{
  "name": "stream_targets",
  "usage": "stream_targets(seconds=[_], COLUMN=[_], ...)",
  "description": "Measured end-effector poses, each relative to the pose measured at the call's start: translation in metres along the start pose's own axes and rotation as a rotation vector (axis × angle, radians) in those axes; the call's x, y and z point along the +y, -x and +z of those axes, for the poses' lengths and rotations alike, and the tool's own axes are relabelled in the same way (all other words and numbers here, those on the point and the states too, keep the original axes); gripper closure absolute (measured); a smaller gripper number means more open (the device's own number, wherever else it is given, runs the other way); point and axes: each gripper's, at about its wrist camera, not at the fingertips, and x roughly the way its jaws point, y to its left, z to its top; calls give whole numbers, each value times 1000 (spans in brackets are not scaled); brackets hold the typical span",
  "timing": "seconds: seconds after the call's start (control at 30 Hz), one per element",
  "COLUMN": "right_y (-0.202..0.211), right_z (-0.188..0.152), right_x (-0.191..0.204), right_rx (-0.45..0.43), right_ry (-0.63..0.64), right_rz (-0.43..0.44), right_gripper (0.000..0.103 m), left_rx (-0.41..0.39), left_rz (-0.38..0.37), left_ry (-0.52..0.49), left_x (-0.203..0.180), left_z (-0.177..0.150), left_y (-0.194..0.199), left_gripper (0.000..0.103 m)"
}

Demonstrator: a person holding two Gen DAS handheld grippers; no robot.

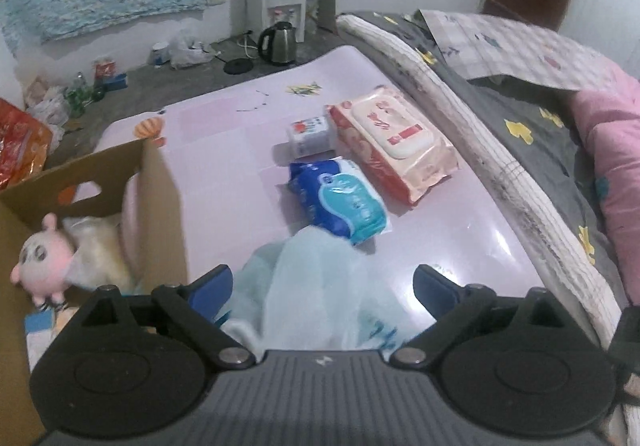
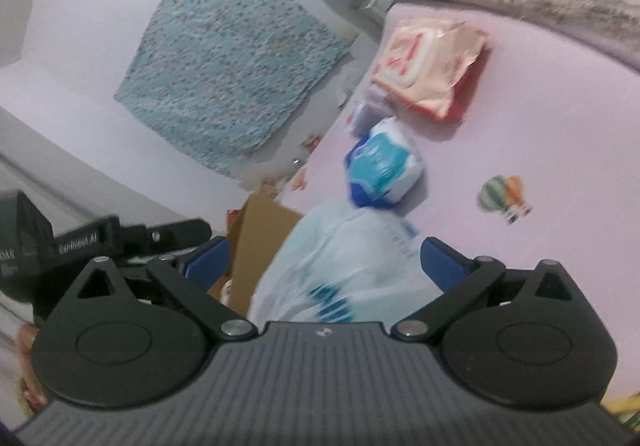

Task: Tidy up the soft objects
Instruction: 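Move both grippers back over the bed toward the blue-white wipes pack, then grasp the blue-white wipes pack with the left gripper while the right gripper also grips it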

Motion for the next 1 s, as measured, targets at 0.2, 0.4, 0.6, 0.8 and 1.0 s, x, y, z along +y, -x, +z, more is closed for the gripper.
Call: stream_targets(seconds=[0.2, 0.4, 0.6, 0.8, 1.0], right_y=[-23, -65, -127, -186, -202], right_z=[20, 39, 65, 80, 82], right_x=[-20, -13, -7, -15, -24], right_rx=[5, 40, 107, 187, 191], right_ry=[23, 178, 295, 336, 358], right_rz=[-68, -160, -195, -217, -192], right_gripper=[1, 1, 1, 1, 1], left_rx=[60, 152, 265, 317, 419], left_rz=[4, 12, -13, 57, 9], left_ry=[24, 47, 100, 100, 195], left_x=[-13, -16, -19, -21, -2], left_z=[32, 66, 91, 104, 108], left_y=[-50, -116, -172, -208, -234], left_gripper=[4, 4, 4, 3, 3])
